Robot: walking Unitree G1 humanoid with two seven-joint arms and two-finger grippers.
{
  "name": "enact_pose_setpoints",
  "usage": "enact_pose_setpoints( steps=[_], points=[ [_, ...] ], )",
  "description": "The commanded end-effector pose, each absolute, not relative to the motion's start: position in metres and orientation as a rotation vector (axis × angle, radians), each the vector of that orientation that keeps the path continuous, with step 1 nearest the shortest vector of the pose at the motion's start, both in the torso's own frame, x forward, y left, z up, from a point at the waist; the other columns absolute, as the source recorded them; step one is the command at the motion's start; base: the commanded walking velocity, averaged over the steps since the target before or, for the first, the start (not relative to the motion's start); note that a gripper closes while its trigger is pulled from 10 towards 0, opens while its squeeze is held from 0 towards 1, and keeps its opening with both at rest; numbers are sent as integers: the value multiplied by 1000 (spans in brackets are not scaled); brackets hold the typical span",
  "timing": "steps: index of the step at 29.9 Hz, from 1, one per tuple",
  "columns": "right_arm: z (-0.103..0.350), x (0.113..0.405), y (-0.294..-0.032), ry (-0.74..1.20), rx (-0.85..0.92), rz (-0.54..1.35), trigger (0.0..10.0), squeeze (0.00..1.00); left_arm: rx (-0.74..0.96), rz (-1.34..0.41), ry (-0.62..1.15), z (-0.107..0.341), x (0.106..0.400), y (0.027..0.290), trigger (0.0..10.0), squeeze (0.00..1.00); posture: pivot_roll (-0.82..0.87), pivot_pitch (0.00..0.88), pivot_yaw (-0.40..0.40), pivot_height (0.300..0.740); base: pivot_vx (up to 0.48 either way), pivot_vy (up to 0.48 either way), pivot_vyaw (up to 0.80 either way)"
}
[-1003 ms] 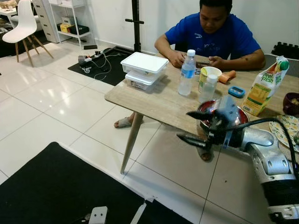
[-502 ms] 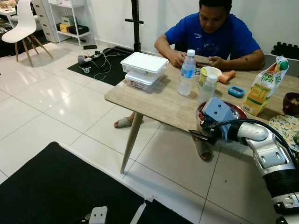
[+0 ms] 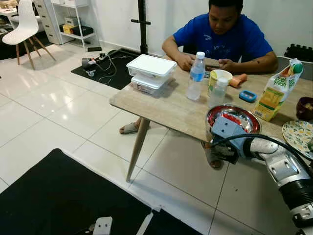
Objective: Restocking fridge
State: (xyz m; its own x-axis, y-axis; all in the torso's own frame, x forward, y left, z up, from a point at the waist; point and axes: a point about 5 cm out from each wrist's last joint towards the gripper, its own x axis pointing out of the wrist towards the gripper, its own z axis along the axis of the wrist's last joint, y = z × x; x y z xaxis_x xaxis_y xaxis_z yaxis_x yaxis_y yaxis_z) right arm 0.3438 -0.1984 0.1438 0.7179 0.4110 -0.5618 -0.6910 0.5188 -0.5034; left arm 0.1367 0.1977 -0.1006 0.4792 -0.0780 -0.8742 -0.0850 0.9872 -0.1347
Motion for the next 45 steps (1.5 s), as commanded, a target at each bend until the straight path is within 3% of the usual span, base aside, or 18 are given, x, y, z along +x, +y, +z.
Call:
enact_pose_setpoints(
  steps=[1, 10, 11, 14, 16, 17, 18, 29, 30, 31, 34, 45],
  points=[
    [142, 346, -200, 425, -792, 671, 10000, 0, -166, -1, 1082, -102, 133, 196, 10000, 0, -23, 10, -37, 740, 0, 0, 0],
    [141, 348, -200, 451, -829, 644, 10000, 0, -165, 0, 1084, -102, 133, 195, 10000, 0, -23, 9, -37, 740, 0, 0, 0],
    [139, 348, -201, 466, -846, 635, 9020, 0, -166, 0, 1084, -102, 133, 196, 10000, 0, -23, 9, -37, 740, 0, 0, 0],
    [137, 348, -204, 485, -865, 620, 8667, 0, -166, 1, 1084, -102, 133, 195, 10000, 0, -23, 10, -38, 740, 0, 0, 0],
    [136, 349, -206, 501, -880, 599, 6902, 0, -168, 2, 1084, -102, 132, 195, 10000, 0, -22, 10, -38, 740, 0, 0, 0],
    [136, 349, -206, 501, -880, 599, 6902, 0, -168, 2, 1084, -102, 132, 195, 10000, 0, -22, 10, -38, 740, 0, 0, 0],
    [135, 349, -209, 510, -887, 582, 7529, 0, -168, 3, 1084, -102, 132, 195, 10000, 0, -22, 10, -38, 740, 0, 0, 0],
    [133, 350, -212, 524, -878, 550, 7686, 0, -165, 2, 1086, -103, 132, 196, 10000, 0, -21, 9, -37, 740, 0, 0, 0],
    [132, 350, -211, 525, -871, 546, 4980, 0, -166, 4, 1085, -103, 132, 196, 10000, 0, -15, 8, -40, 740, 0, 0, 0],
    [132, 350, -211, 526, -870, 546, 4235, 0, -166, 5, 1085, -102, 132, 196, 10000, 0, -15, 8, -40, 740, 0, 0, 0],
    [132, 351, -211, 524, -870, 540, 0, 0, -164, 5, 1085, -102, 132, 197, 10000, 0, -15, 7, -41, 740, 0, 0, 0],
    [133, 352, -213, 521, -884, 528, 0, 0, -163, 3, 1081, -102, 132, 198, 10000, 0, -10, 8, -37, 740, 0, 0, 0]
  ],
)
